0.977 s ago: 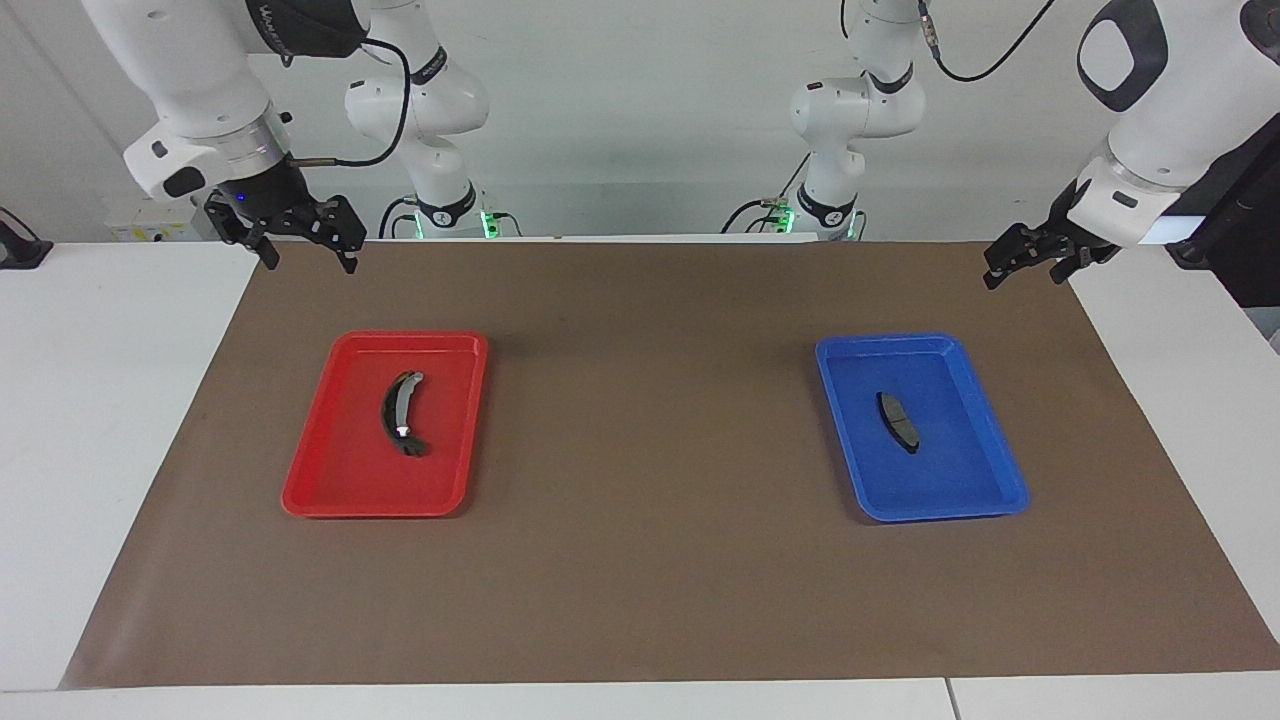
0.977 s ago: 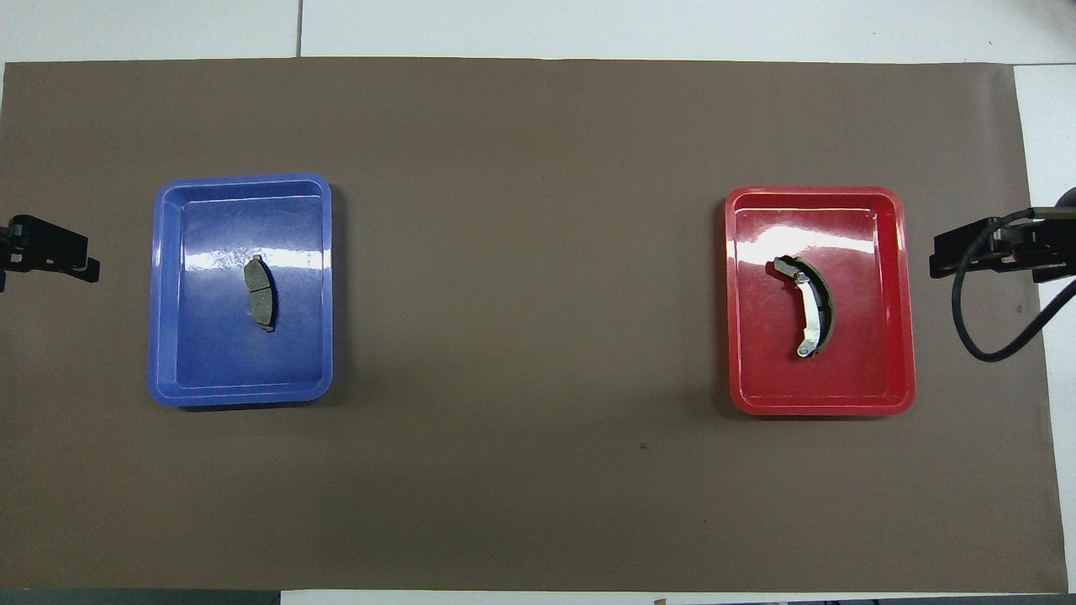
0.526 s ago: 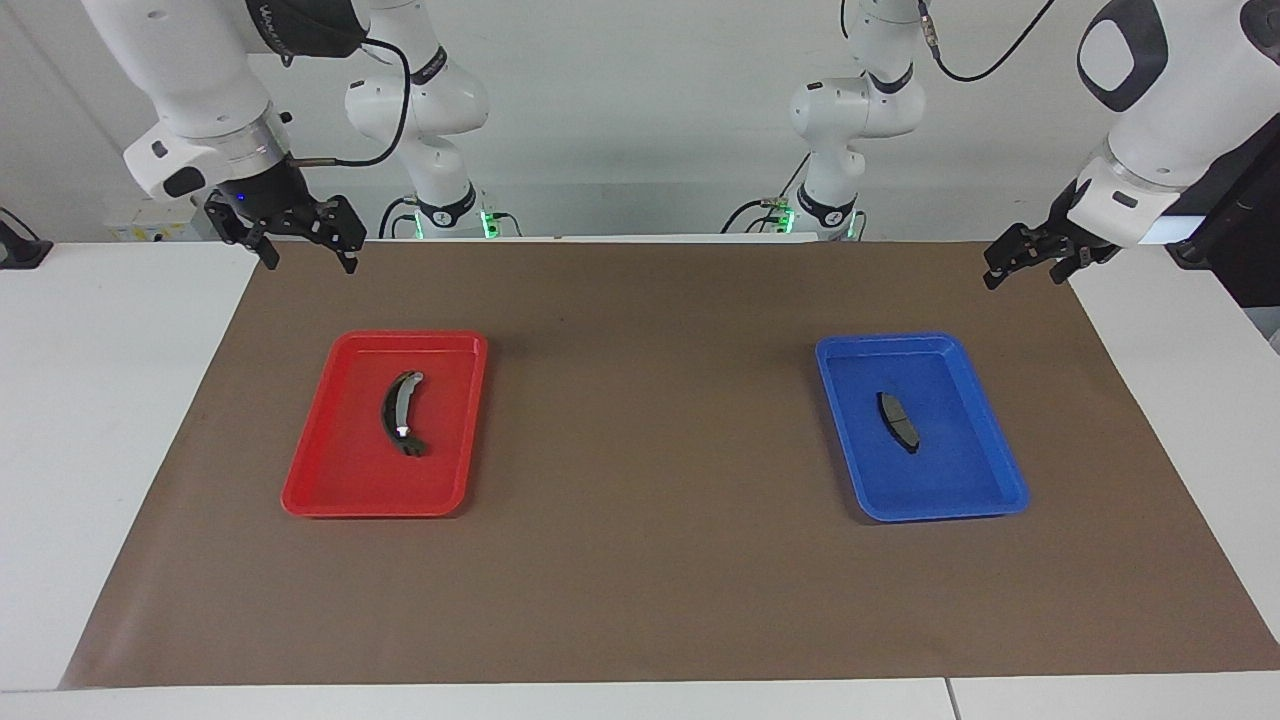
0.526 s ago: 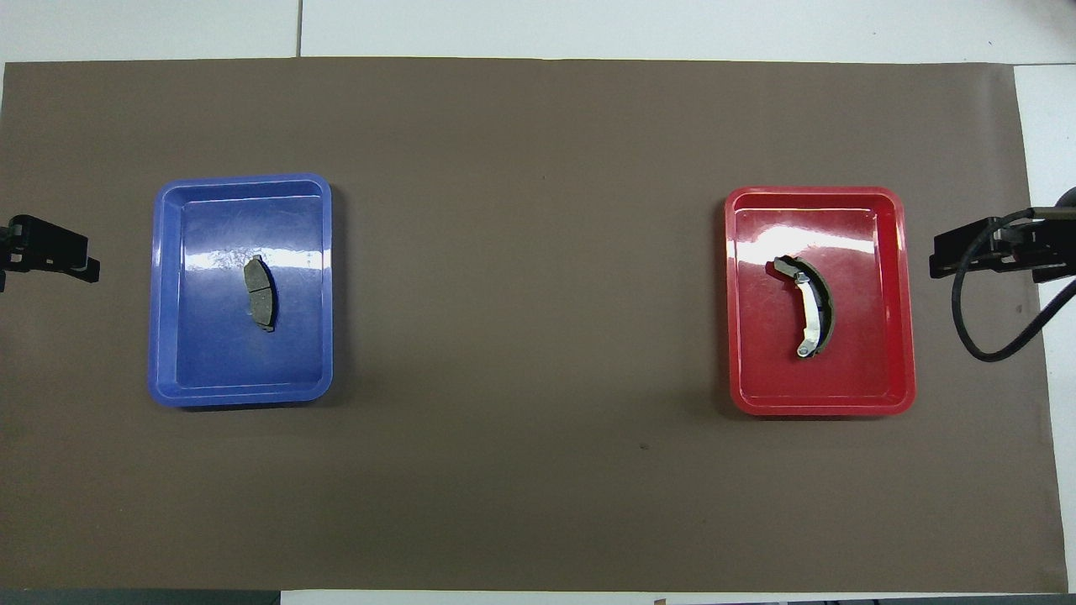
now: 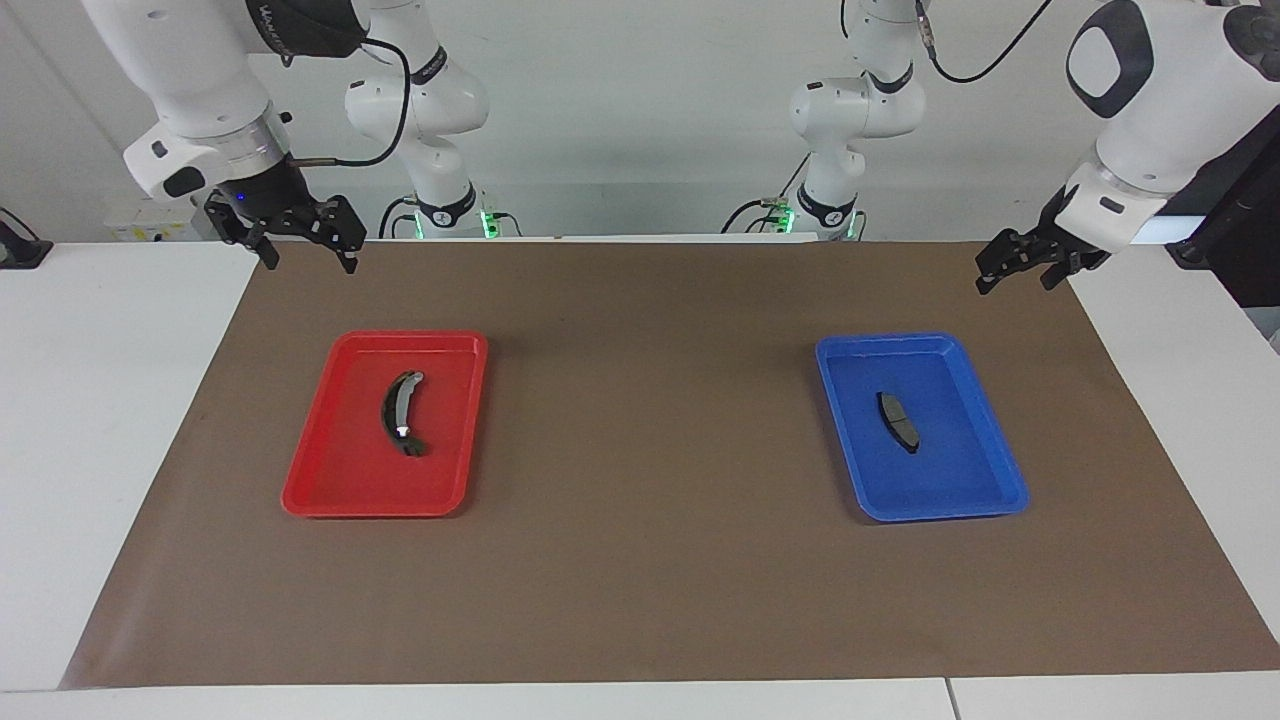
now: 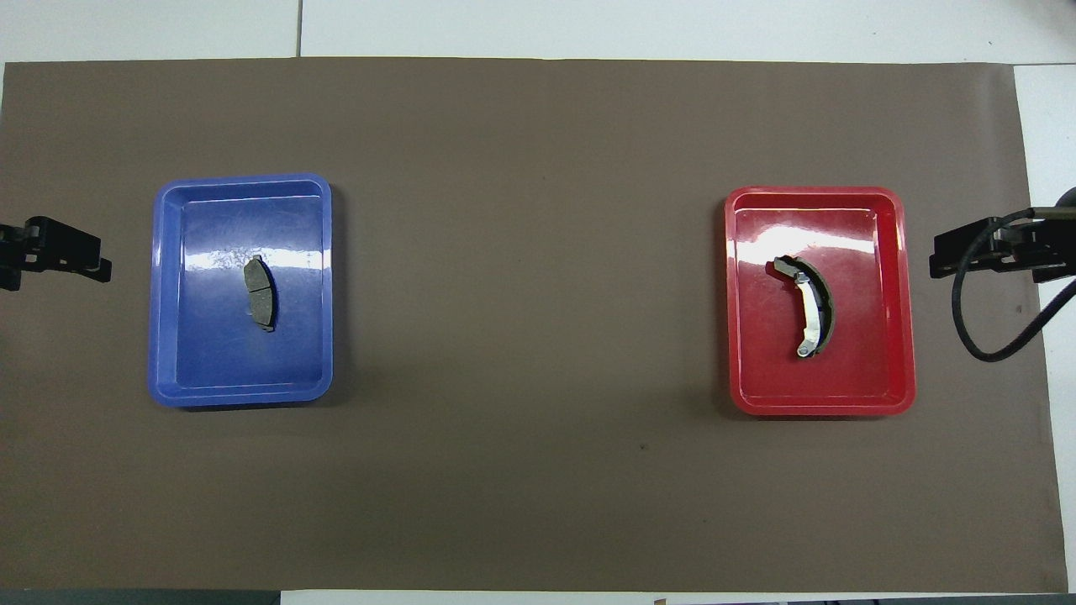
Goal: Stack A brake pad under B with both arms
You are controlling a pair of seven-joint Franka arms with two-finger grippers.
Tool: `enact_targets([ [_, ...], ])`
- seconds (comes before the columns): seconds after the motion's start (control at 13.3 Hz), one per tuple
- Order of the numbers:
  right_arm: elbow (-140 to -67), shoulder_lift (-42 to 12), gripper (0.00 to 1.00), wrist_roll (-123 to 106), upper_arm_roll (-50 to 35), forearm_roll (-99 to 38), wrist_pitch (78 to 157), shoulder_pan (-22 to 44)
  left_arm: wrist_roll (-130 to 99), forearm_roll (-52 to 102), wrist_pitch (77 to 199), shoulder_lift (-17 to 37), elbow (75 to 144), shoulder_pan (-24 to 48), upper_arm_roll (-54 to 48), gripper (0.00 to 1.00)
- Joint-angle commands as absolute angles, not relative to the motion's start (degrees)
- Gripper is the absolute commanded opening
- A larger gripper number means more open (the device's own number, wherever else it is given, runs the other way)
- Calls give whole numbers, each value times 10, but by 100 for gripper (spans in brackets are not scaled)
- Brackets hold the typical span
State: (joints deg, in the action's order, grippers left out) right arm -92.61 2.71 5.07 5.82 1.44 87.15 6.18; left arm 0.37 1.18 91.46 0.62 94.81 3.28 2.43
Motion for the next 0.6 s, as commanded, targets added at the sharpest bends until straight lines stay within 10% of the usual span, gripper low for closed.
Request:
enact_targets([
  [0.0,-927,28,100,55,55,12,873,58,4,19,1067,-67,1127,54,25,93],
  [0.53,-928,29,100,55,55,12,875,56,-47,19,1332,13,1298,79,25,94],
])
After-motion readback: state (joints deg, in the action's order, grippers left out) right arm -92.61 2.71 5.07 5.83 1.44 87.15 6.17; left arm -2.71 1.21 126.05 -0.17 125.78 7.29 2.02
